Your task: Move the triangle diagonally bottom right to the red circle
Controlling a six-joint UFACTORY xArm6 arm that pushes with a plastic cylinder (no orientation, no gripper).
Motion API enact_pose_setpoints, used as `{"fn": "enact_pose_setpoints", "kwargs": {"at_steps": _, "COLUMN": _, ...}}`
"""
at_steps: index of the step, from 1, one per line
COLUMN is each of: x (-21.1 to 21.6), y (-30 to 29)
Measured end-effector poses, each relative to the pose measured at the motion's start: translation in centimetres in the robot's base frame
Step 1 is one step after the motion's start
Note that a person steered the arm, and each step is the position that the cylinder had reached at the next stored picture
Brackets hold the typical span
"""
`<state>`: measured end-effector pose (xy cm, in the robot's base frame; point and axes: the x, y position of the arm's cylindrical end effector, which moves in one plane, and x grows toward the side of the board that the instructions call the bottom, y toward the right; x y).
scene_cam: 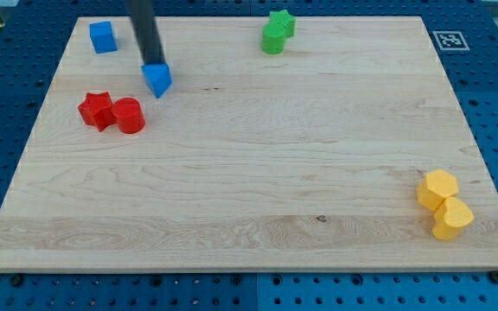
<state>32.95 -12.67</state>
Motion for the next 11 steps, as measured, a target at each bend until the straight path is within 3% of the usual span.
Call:
{"fn": "enact_pose_setpoints", "kwargs": {"at_steps": 1, "x": 4.3, "y": 2.9}}
{"fn": "enact_pose_setpoints", "kwargs": {"at_steps": 2, "x": 4.0, "y": 3.0}}
{"fn": "enact_pose_setpoints", "kwargs": {"at_steps": 3, "x": 0.0, "y": 3.0}}
{"fn": "enact_pose_setpoints", "kwargs": {"at_steps": 4, "x": 0.5, "y": 1.0}}
{"fn": "enact_pose_setpoints", "kwargs": {"at_steps": 5, "x": 3.9, "y": 0.6}}
{"fn": "enact_pose_setpoints", "kwargs": {"at_steps": 7, "x": 5.4, "y": -2.1}}
{"fn": "enact_pose_setpoints", "kwargs": {"at_steps": 8, "x": 7.4, "y": -1.4}}
{"fn": "enact_pose_setpoints", "kwargs": {"at_steps": 9, "x": 7.6, "y": 3.5}}
{"fn": "enact_pose_setpoints", "kwargs": {"at_steps": 11, "x": 12.1, "y": 5.0}}
